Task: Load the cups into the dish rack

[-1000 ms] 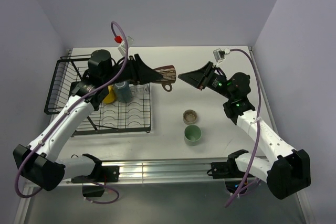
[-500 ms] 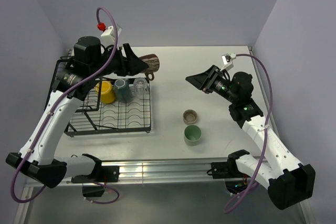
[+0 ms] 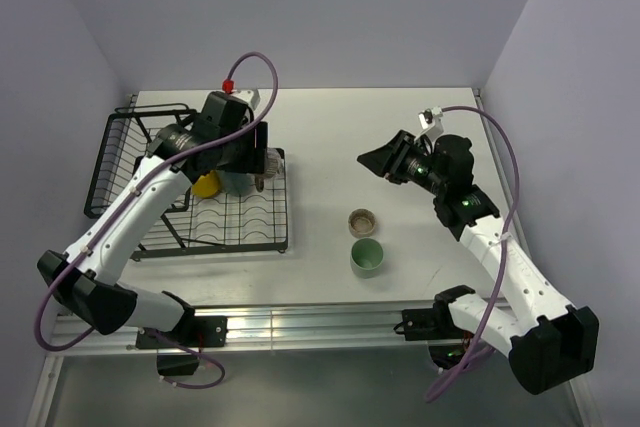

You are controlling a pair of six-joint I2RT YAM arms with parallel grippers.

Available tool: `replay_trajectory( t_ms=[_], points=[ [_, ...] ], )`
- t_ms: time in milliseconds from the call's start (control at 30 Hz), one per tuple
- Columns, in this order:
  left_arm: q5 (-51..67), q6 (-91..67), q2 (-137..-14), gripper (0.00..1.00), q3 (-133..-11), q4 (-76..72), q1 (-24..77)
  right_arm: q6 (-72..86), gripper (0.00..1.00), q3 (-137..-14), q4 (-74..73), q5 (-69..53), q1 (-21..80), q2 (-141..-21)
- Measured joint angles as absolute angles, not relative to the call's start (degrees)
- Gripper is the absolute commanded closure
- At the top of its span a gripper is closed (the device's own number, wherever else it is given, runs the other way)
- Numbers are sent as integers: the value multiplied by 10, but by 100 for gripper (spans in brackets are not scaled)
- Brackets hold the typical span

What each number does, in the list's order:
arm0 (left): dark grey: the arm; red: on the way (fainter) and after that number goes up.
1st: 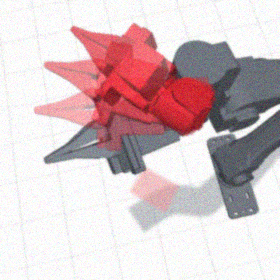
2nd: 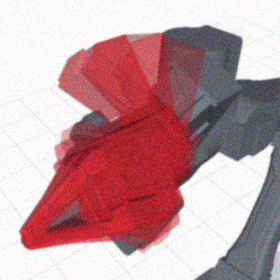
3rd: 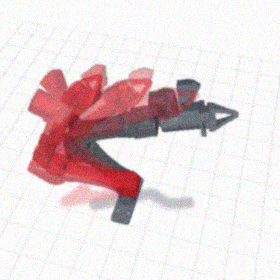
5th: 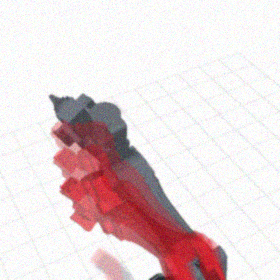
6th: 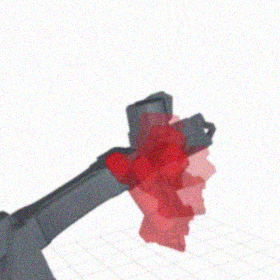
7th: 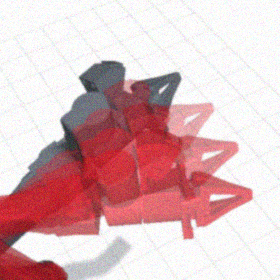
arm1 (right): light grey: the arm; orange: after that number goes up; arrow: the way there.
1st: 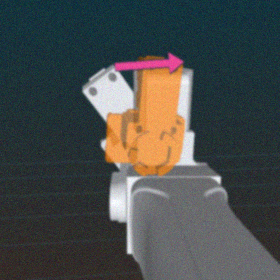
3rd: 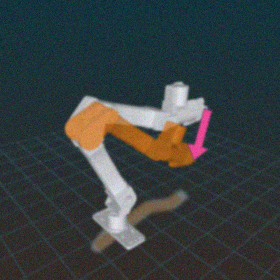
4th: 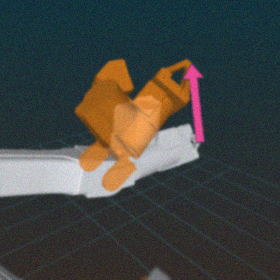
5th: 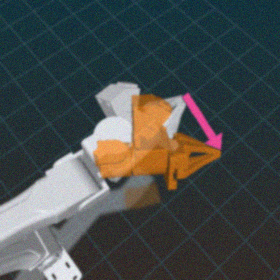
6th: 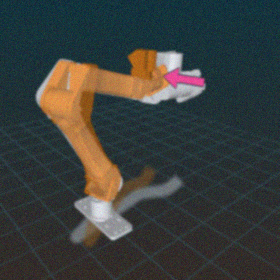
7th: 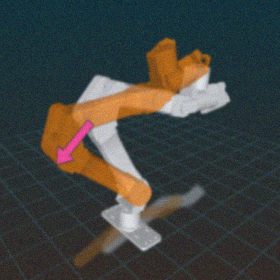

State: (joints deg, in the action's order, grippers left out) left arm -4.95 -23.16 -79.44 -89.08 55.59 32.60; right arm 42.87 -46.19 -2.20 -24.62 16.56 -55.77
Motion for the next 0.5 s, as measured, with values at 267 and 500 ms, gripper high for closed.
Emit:
replay_trajectory(
  t_ms=[267,500],
  points=[
    [-99,-235,-813,100,-843,560,331,415,55,-462,-34,-244,166,-572],
    [-123,-238,-868,100,-825,559,347,406,55,-462,-41,-244,166,-576]
  ],
)
